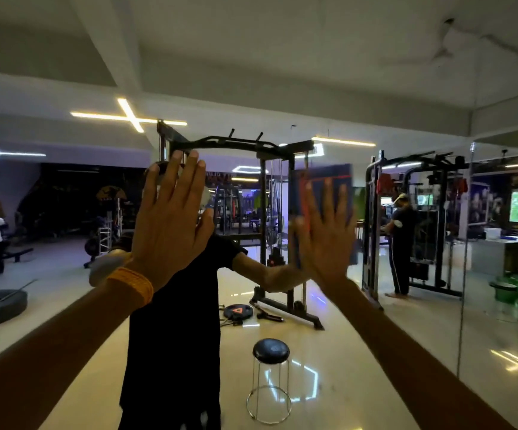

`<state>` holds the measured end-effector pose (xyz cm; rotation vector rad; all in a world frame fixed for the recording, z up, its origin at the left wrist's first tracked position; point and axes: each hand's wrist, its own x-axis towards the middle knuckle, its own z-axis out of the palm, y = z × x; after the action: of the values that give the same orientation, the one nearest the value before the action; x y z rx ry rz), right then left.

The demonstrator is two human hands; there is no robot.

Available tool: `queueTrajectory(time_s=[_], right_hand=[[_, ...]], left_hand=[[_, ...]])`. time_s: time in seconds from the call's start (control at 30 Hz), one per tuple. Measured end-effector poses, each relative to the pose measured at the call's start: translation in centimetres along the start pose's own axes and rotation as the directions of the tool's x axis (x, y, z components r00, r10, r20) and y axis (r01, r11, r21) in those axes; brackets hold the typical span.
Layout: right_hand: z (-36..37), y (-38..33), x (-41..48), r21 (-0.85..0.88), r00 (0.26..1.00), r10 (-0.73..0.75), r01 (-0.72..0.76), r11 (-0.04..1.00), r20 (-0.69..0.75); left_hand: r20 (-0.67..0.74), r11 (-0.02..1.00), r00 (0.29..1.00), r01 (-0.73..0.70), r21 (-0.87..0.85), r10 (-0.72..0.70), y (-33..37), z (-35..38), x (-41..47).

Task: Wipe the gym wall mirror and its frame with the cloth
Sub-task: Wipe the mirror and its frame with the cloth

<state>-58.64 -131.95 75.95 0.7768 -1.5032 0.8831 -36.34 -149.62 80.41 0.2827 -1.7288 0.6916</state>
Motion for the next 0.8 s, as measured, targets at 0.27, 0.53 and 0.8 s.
queueTrajectory(time_s=[0.27, 0.53, 0.8], right_hand=[[-0.9, 5.8, 0.2, -0.053, 0.983, -0.163, 0.168, 0.984, 0.087], [-0.8, -1.9, -5.6, 0.104, 0.912, -0.374, 0.361, 0.927, 0.17], [-0.9, 5.2, 3.3, 0.012, 0.942, 0.334, -0.334, 0.942, -0.01]], left_hand=[[-0.024, 1.0, 0.999, -0.025, -0.01, 0.025, -0.2, 0.0, -0.1], [-0.002, 1.0, 1.0, -0.017, 0.004, 0.017, -0.1, 0.0, -0.2], [-0.006, 1.0, 1.0, -0.022, 0.011, 0.022, -0.1, 0.1, -0.3]])
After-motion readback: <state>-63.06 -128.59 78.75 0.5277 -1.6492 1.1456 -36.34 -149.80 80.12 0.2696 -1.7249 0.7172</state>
